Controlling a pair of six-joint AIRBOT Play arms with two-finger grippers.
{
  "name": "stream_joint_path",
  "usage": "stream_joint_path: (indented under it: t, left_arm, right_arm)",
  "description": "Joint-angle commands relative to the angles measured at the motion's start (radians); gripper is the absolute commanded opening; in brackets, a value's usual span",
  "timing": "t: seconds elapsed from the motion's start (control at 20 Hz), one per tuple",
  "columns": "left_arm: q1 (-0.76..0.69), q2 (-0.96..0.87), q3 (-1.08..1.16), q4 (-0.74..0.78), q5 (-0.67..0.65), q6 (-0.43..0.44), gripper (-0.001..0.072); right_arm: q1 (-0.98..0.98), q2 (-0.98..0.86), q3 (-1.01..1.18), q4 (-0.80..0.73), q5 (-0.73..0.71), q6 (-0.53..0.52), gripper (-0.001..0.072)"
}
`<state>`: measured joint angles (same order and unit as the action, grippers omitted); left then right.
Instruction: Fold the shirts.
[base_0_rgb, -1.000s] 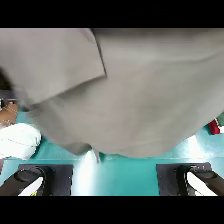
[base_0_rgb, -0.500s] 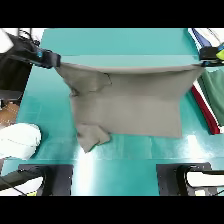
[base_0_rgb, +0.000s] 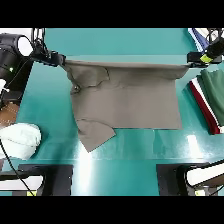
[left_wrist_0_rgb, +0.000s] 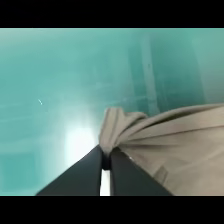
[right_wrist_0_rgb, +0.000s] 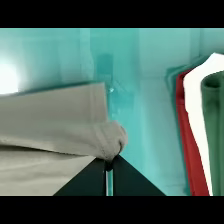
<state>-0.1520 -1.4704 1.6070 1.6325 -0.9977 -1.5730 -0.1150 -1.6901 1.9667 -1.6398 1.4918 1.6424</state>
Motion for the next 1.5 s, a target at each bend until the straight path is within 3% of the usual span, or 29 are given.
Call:
stream_joint_path:
  t: [0.0, 0.35, 0.65, 0.7, 0.75, 0.8, 0.95, 1.1, 1.45]
  left_arm:
    - [0.013, -0.037, 0.0, -0.045, 0.002, 0.003, 0.003]
    - [0.013, -0.061, -0.114, -0.111, -0.161, 0.013, 0.0031]
    - [0.013, -0.061, -0.21, -0.155, -0.174, 0.032, 0.0053]
    - [0.013, -0.06, -0.209, -0.155, -0.186, 0.03, 0.0351]
    - [0.014, -0.06, -0.205, -0.153, -0.208, 0.022, 0.0641]
    - [0.014, -0.06, -0.195, -0.144, -0.244, 0.016, 0.0626]
    - [0.013, -0.011, -0.187, -0.138, -0.301, 0.017, 0.0542]
    - [0.013, 0.082, -0.25, -0.162, -0.309, 0.002, 0.054]
    - [0.013, 0.315, -0.735, -0.458, -0.179, 0.002, 0.054]
  right_arm:
    - [-0.024, -0.008, -0.047, 0.0, -0.013, -0.01, 0.0013]
    - [0.019, 0.079, -0.331, -0.001, -0.103, -0.012, 0.0014]
    - [0.02, 0.103, -0.457, 0.0, -0.091, -0.01, 0.003]
    - [0.02, 0.103, -0.459, 0.001, -0.081, -0.01, 0.0174]
    - [0.019, 0.105, -0.458, 0.008, -0.066, -0.012, 0.042]
    - [0.015, 0.114, -0.458, 0.018, -0.056, -0.013, 0.0458]
    - [0.001, 0.181, -0.459, 0.034, -0.055, -0.013, 0.0454]
    - [-0.012, 0.264, -0.46, 0.079, -0.032, -0.014, 0.0454]
    - [0.018, 0.405, -0.46, 0.078, 0.003, -0.021, 0.0454]
